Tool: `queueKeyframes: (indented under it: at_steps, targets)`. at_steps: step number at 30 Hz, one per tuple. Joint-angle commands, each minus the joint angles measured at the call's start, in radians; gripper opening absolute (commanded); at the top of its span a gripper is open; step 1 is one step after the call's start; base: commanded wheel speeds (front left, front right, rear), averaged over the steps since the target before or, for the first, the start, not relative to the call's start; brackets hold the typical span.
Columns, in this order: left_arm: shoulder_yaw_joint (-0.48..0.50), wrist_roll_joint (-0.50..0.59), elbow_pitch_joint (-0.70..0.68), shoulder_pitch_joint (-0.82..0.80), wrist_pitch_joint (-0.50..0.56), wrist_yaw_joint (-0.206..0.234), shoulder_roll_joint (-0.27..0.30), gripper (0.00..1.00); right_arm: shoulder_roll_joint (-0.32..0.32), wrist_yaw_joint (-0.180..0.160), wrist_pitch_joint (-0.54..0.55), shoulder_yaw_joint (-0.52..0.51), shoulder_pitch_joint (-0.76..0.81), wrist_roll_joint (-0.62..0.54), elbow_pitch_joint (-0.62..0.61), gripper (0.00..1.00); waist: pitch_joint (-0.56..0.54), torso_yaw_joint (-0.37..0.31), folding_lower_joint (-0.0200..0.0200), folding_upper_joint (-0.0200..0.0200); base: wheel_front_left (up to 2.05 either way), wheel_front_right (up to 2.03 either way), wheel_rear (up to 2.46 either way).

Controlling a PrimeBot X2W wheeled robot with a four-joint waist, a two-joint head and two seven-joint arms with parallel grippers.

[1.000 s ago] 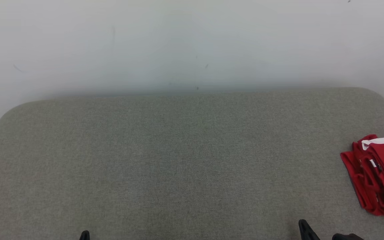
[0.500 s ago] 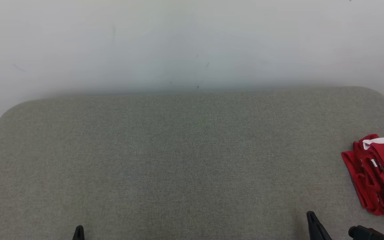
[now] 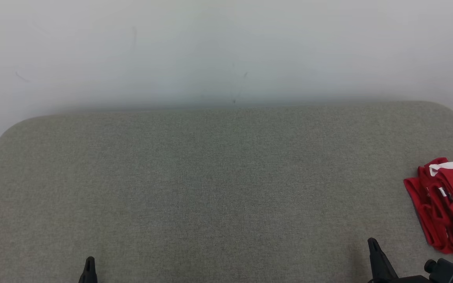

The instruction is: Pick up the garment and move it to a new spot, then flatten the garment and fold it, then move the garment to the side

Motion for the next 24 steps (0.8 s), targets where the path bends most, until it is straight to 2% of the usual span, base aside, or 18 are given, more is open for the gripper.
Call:
queueKeyframes:
  at_steps: [1,24]
  targets:
    - [0.004,-0.033,-0.014,-0.026,0.007,0.000,0.001,0.00,0.001,-0.001,0.005,-0.007,-0.023,0.036,-0.015,0.00,0.000,0.000,0.0000,-0.0001,0.00,0.00,0.00]
    - [0.021,-0.311,-0.026,-0.070,0.083,0.001,-0.003,0.00,0.006,-0.001,0.060,-0.042,-0.061,0.322,-0.033,0.00,0.009,0.004,0.0000,-0.0001,0.00,0.00,0.00]
